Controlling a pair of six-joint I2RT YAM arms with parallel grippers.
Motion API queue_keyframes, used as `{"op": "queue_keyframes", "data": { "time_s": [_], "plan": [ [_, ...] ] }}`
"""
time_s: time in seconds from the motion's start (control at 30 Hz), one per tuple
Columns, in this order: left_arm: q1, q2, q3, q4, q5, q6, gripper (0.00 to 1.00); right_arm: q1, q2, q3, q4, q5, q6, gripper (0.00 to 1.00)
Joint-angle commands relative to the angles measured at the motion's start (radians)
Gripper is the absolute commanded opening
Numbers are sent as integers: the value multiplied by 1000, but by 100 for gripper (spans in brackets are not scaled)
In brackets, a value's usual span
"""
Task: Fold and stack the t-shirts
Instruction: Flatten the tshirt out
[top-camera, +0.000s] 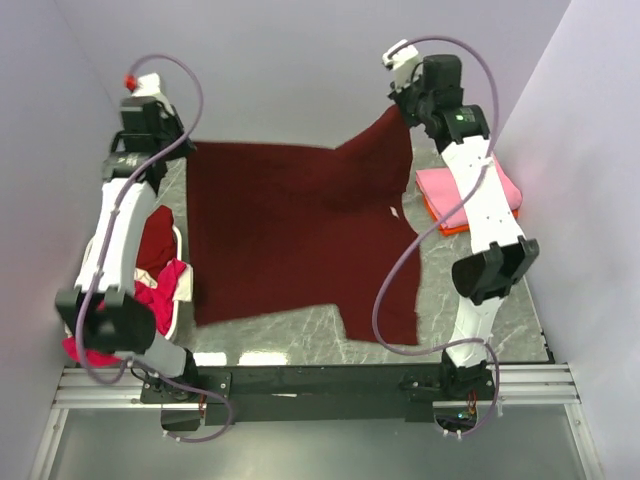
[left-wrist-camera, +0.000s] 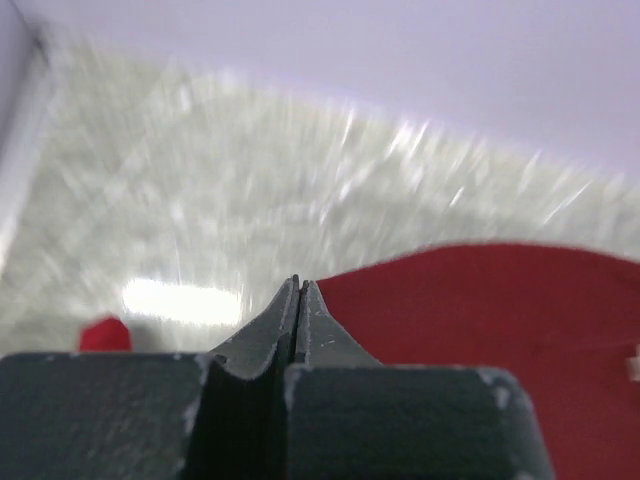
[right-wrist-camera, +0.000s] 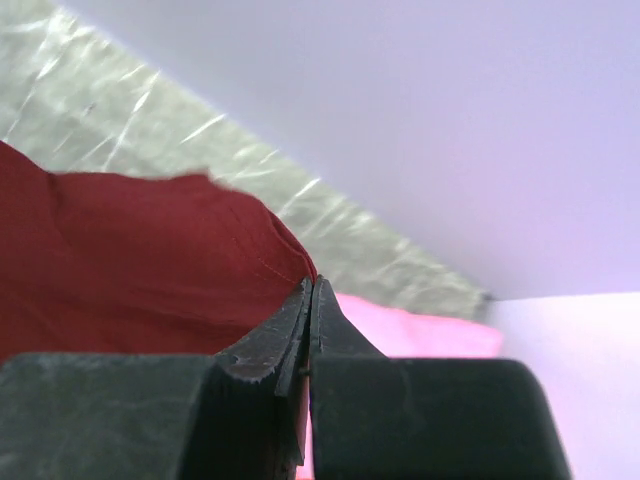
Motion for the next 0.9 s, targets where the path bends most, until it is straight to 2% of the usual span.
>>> {"op": "queue_keyframes", "data": {
  "time_s": [0.0,0.2,0.4,0.6,0.87],
  "plan": [
    [5,-153,64,107,-52,-13,0,-7,-163,-9,100,94,-44,0],
    [5,-382,55,241,-72,-34,0,-14,-413,-22,200,82,-16,0],
    [5,-566,42,337,7,-99,0,-17,-600,85,243,65,45,0],
    [5,-695,38,381,61,-145,0,-17,-633,285,234,106,72,0],
    [5,-731,0,367,37,-140,0,-23,-608,235,272,123,50,0]
  ]
}}
